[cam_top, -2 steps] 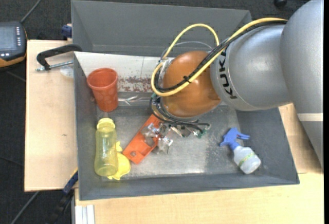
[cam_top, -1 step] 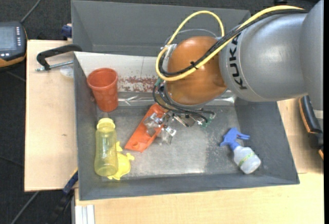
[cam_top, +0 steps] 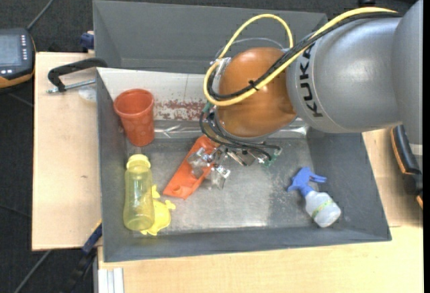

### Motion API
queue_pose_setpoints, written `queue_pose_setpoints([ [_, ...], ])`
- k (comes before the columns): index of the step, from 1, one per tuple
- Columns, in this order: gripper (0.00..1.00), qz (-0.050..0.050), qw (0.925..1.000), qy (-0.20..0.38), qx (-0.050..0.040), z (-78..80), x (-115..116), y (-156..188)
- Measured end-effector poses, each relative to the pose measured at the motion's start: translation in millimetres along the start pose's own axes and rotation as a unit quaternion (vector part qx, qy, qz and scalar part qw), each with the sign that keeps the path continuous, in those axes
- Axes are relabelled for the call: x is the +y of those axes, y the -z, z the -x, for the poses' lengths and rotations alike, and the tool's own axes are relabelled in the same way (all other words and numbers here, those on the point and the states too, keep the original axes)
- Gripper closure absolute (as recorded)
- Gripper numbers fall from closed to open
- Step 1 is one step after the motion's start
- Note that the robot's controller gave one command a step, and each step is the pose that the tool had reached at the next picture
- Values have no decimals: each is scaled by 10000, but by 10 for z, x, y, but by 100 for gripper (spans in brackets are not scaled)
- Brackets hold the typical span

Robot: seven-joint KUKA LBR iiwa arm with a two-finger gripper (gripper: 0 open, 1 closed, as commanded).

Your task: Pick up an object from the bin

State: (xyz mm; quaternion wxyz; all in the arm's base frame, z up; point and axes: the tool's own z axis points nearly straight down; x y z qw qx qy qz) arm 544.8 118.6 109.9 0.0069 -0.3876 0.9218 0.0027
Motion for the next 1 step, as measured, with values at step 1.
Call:
queue_pose_setpoints([
  [1,100,-11,10000,76,-22,217,162,-147],
])
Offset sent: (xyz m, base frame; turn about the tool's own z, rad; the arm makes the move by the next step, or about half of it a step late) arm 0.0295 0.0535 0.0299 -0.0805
